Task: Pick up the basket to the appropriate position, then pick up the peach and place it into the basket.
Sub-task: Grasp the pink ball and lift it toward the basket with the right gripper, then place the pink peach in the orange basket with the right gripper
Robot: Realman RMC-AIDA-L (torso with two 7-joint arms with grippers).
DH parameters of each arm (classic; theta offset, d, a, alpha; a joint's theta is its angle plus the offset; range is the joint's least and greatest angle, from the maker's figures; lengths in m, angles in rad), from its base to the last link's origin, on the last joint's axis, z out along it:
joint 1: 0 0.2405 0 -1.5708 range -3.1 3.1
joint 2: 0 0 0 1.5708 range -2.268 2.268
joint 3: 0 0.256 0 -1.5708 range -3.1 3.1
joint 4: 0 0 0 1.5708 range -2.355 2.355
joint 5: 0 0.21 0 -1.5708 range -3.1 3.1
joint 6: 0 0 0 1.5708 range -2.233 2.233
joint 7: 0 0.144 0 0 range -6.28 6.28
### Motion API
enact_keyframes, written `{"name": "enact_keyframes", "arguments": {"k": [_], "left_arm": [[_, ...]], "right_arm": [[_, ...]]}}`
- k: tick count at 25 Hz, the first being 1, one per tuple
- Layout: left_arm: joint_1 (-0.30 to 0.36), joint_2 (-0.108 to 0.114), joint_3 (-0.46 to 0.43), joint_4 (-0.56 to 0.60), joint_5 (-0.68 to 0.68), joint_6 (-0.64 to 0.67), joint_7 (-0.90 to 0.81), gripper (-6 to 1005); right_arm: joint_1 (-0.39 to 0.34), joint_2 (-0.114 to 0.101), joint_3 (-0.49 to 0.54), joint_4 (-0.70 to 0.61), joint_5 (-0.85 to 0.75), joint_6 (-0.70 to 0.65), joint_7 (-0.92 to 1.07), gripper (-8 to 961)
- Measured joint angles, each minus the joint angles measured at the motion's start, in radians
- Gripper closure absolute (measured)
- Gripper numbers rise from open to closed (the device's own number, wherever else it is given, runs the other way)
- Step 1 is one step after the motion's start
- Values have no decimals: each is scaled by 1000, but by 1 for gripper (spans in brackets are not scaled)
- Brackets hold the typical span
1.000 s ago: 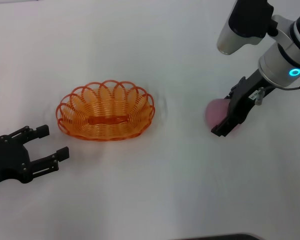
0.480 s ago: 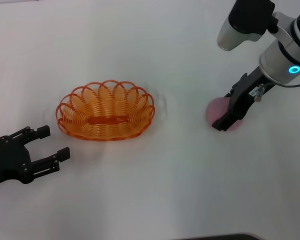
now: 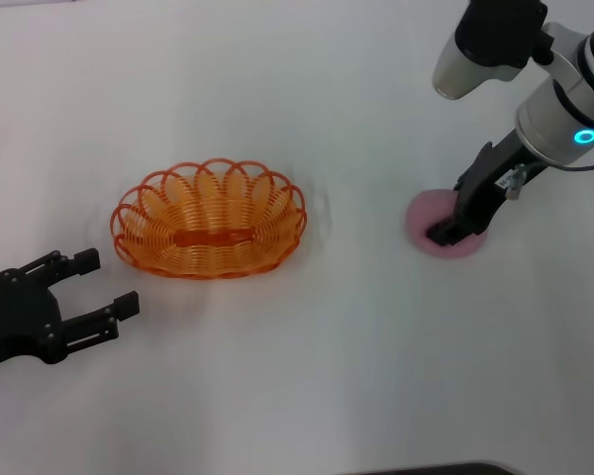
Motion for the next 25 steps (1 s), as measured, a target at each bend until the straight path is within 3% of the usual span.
{"name": "enact_keyframes", "arguments": {"k": [5, 11, 25], "left_arm": [[0, 0, 0, 0, 4, 2, -2, 173], [0, 0, 0, 0, 2, 2, -1, 173], [-3, 0, 0, 1, 0, 3, -4, 173]], "right_arm": [[1, 0, 0, 0, 1, -9, -1, 519], [2, 0, 17, -14, 15, -42, -12, 519], [25, 0, 83, -109, 253, -98, -44, 512]]}}
